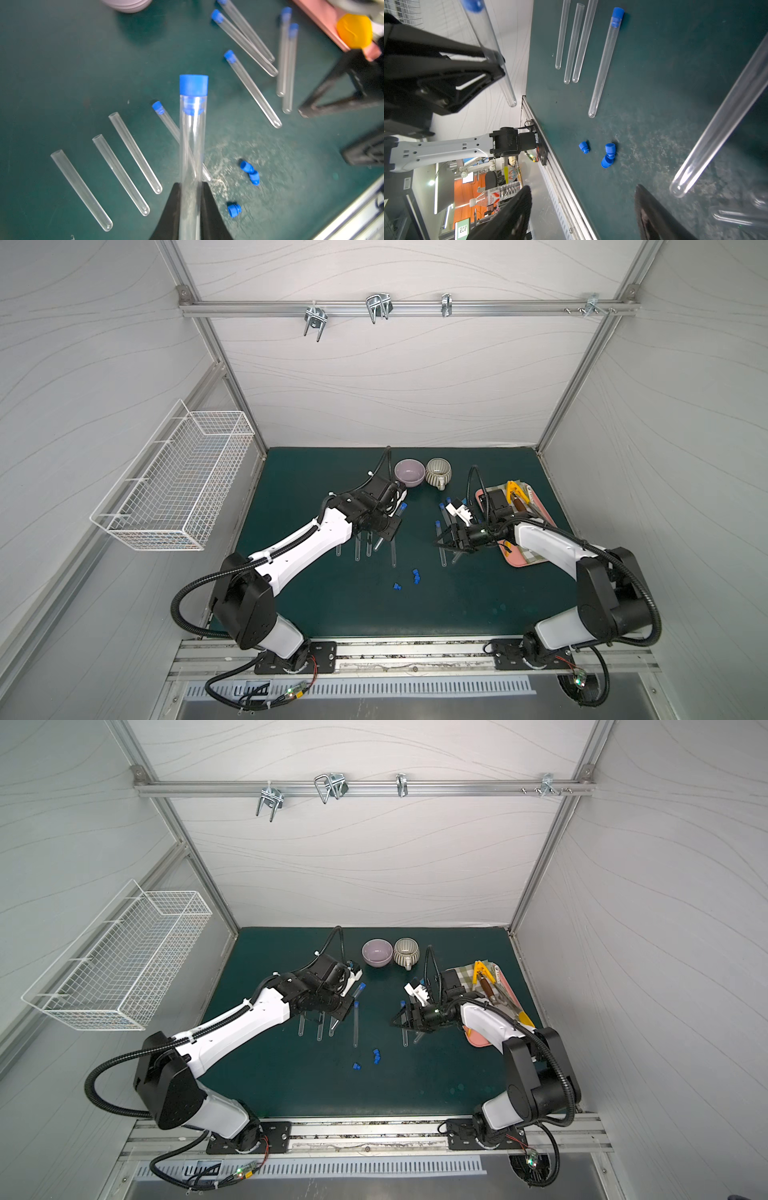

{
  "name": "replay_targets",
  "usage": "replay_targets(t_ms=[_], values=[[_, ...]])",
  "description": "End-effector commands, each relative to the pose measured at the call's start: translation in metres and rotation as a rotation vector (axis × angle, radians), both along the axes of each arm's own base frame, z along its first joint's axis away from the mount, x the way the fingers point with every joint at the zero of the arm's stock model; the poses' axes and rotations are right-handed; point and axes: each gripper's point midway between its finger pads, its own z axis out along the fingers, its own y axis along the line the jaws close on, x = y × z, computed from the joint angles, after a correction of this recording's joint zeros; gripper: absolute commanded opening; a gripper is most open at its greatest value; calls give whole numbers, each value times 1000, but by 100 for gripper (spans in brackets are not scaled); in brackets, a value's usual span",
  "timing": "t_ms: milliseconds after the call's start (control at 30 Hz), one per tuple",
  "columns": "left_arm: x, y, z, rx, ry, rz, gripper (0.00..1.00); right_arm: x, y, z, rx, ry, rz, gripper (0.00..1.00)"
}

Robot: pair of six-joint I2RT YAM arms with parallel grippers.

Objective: Remove stoppers from test tubes
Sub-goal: Open the stopper on the test tube.

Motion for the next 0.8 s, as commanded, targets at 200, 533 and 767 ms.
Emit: replay_targets(t_ms=[200, 533, 767], values=[[-53, -20, -18, 55, -33, -251, 0, -1, 10, 28, 119, -27, 65, 63], [-78, -36, -26, 58, -33, -370, 0, -16, 27, 31, 187, 11, 151, 53], [-83, -38, -29, 61, -30, -391, 0, -24, 37, 28, 191, 27, 196, 49]])
